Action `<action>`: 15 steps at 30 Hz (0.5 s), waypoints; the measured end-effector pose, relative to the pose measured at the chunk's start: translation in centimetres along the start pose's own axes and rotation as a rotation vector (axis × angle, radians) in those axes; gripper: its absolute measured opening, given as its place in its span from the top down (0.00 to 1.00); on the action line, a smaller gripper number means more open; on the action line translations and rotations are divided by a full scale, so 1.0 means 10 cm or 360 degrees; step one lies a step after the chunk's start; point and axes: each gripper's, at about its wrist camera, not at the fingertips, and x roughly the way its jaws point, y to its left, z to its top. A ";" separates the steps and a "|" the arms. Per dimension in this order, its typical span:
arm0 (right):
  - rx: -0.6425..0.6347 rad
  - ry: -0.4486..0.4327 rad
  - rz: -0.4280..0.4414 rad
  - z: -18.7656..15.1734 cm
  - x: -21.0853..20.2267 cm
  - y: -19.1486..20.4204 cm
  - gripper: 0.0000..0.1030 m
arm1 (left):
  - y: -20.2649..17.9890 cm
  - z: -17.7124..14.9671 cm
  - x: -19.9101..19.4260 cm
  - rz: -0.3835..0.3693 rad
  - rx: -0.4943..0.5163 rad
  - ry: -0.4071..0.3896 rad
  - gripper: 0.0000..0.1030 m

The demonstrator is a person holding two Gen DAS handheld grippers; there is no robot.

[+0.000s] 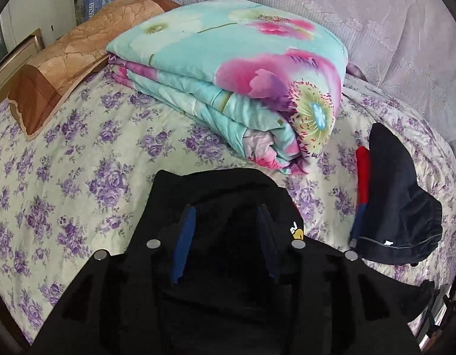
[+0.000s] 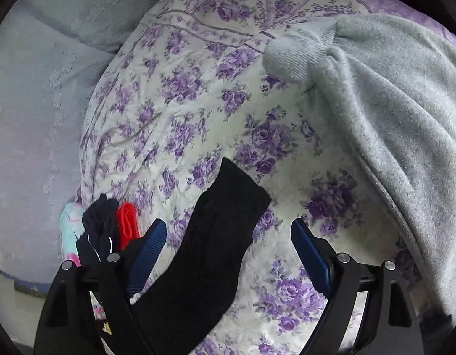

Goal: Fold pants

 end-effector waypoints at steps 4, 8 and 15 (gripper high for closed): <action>-0.0435 0.0036 -0.0015 -0.34 -0.53 -0.03 0.16 | 0.09 -0.25 -0.38 -0.0056 0.0149 -0.0085 0.45; -0.0697 -0.0033 -0.0081 -1.05 -1.30 -0.51 0.16 | 0.32 -0.75 -0.76 -0.0110 0.0279 -0.0097 0.30; -0.0309 0.0037 -0.0100 -1.93 -1.59 -1.61 0.51 | 0.79 -1.60 -0.89 -0.0171 0.0163 0.0122 0.30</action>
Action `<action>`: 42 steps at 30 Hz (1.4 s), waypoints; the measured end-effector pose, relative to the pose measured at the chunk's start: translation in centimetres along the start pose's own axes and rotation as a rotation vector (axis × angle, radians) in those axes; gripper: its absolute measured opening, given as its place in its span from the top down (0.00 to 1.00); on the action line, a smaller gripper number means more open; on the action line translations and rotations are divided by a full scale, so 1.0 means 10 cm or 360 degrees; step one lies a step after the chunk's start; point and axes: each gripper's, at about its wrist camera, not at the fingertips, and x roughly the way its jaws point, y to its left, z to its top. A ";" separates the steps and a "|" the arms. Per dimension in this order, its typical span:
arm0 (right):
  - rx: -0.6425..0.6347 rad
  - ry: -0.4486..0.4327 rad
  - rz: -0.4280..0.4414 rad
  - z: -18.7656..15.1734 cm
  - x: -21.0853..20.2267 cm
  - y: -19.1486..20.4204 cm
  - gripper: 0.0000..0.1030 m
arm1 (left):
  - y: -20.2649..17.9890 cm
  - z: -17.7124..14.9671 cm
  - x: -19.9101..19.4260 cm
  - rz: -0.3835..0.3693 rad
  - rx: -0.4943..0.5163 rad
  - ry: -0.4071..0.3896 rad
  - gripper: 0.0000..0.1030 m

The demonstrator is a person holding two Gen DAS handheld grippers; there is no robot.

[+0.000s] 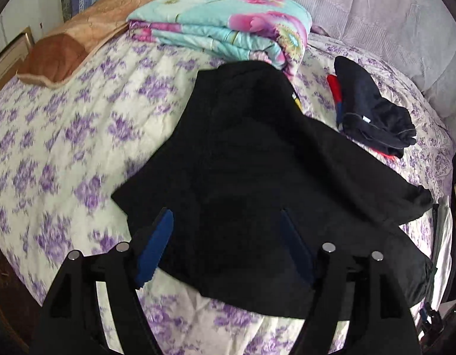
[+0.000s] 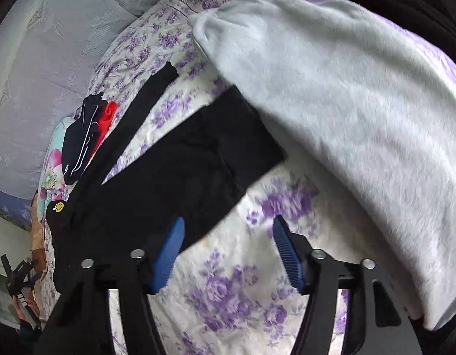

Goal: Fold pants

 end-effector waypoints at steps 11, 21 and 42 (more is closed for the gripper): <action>0.0117 -0.0061 0.0345 0.02 0.38 0.03 0.66 | 0.21 -0.69 -0.22 -0.0076 -0.0068 0.0044 0.29; 0.0095 -0.0171 0.0696 0.39 -0.33 0.43 0.96 | 0.40 -0.98 0.01 -0.0277 -0.0252 0.0086 0.29; 0.0115 -0.0200 0.0531 0.49 -0.55 0.61 0.96 | 0.78 -0.40 0.49 -0.0460 -0.0616 -0.0020 0.89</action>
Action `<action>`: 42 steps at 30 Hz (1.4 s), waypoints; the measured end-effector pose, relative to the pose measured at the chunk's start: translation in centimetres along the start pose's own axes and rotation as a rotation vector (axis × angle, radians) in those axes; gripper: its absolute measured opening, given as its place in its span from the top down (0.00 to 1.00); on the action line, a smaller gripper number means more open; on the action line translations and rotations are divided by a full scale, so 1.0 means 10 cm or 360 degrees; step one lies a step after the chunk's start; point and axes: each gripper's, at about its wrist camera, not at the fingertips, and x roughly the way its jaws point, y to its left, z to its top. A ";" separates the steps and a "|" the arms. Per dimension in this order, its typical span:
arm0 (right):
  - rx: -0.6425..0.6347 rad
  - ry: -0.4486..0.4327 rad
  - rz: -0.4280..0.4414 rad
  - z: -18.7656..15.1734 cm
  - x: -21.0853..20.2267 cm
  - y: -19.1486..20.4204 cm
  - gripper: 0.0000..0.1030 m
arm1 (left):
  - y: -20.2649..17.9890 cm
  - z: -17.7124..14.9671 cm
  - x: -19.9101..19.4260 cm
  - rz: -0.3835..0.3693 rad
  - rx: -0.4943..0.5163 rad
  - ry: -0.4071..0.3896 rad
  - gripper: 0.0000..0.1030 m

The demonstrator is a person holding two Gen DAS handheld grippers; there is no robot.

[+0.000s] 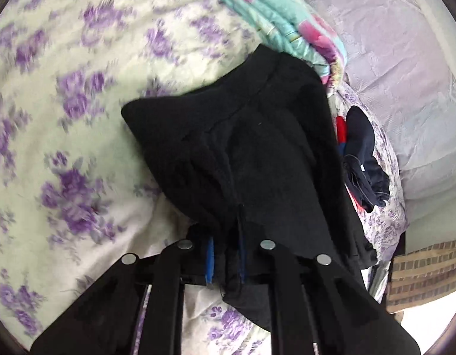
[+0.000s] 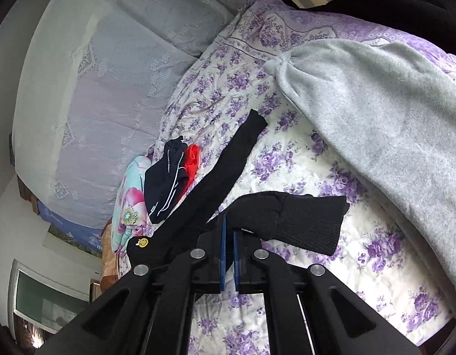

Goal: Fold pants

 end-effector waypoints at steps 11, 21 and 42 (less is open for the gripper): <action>-0.0064 0.0006 0.0111 -0.19 -0.34 -0.02 0.96 | -0.15 0.06 -1.21 0.0009 0.0076 -0.0340 0.91; -0.0159 0.0347 -0.0053 -0.78 0.11 -0.47 0.91 | 0.63 -0.40 -0.93 0.0416 0.0098 -0.0128 0.84; -0.0515 0.0272 -0.0157 0.77 1.08 0.10 0.34 | -0.79 -0.07 -0.69 0.0421 0.0708 -0.0174 0.39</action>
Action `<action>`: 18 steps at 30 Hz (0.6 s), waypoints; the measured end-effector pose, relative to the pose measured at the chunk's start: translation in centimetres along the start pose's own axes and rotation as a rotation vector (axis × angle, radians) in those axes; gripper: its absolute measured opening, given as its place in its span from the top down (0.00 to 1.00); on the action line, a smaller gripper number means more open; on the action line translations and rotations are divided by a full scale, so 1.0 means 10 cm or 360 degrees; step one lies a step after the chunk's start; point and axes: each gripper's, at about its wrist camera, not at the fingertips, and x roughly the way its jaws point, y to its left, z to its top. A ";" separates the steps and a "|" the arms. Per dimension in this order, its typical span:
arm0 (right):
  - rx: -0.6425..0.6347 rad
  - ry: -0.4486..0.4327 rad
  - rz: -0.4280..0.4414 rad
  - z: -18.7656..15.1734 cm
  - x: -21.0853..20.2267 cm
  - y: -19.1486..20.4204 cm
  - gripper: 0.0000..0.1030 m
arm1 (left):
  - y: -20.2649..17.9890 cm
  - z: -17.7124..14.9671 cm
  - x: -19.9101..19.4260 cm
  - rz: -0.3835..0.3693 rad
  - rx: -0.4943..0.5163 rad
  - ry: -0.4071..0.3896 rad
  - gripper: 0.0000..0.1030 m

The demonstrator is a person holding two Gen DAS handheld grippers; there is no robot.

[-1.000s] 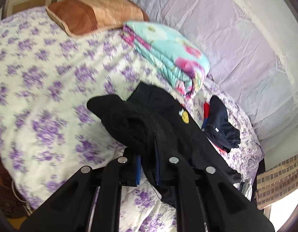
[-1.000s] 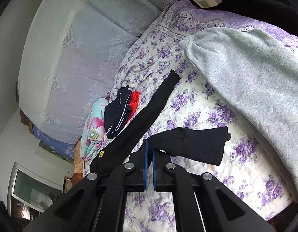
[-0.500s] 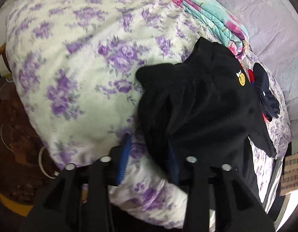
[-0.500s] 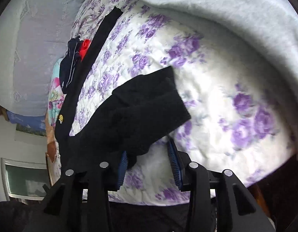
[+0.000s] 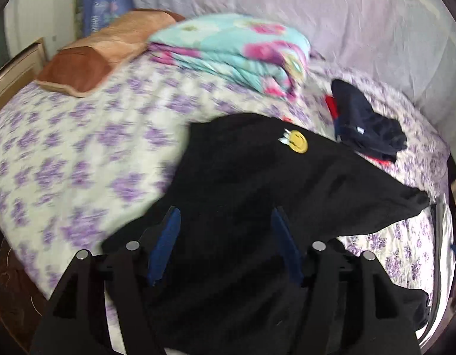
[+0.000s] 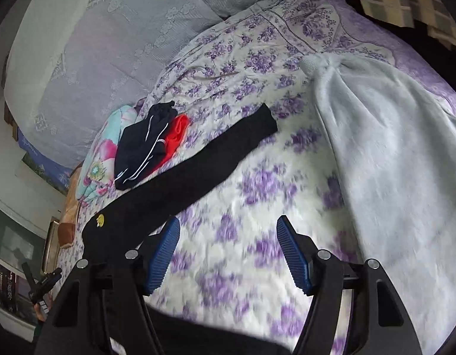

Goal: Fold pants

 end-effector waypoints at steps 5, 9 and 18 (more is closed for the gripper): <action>0.0199 0.0009 0.0049 0.56 0.87 -0.26 0.38 | -0.47 0.09 1.03 0.0282 0.0092 0.0231 0.39; 0.0229 0.0031 -0.0110 0.86 1.29 -0.44 0.43 | -0.47 0.18 1.33 0.0461 0.0066 0.0260 0.37; 0.0107 0.0149 -0.0015 1.11 1.55 -0.38 0.89 | -0.73 0.27 1.05 0.0455 0.0178 0.0161 0.39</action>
